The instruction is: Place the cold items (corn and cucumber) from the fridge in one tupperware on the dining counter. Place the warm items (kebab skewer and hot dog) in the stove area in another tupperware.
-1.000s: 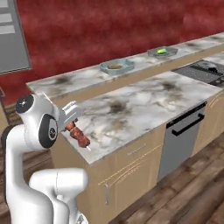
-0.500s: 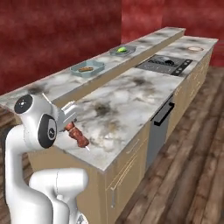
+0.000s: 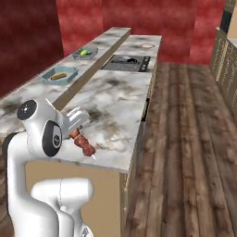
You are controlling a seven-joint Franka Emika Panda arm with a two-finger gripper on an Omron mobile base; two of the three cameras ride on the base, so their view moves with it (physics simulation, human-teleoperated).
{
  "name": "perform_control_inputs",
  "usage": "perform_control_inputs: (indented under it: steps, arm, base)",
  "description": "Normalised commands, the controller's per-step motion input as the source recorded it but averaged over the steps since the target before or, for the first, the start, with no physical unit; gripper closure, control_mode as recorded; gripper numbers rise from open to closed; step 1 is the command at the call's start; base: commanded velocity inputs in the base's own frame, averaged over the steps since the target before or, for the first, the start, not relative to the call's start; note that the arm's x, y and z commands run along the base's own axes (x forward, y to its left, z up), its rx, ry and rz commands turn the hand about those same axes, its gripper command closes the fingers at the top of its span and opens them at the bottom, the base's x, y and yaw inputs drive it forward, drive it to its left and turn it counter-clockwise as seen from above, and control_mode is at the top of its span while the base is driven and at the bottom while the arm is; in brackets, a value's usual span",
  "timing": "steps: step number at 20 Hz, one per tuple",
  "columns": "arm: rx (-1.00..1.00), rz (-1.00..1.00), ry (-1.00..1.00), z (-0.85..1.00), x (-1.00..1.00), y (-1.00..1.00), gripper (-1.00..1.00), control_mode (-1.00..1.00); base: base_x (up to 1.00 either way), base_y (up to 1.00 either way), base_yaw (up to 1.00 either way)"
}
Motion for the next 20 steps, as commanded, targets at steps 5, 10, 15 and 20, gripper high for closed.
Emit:
perform_control_inputs:
  steps: [5, 10, 15, 20]
  arm:
    - [0.00, 0.00, 0.00, 0.00, 0.00, 0.00, 1.00, 1.00]
    - [0.00, 0.00, 0.00, 0.00, 0.00, 0.00, 1.00, 1.00]
    - [0.00, 0.00, 0.00, 0.00, 0.00, 0.00, 1.00, 1.00]
    - [0.00, 0.00, 0.00, 0.00, 0.00, 0.00, 1.00, 1.00]
  base:
    - [-0.49, 1.00, -0.44]
    - [-0.14, 1.00, -0.39]
    - [0.00, 1.00, -0.39]
    - [0.00, 1.00, -0.41]
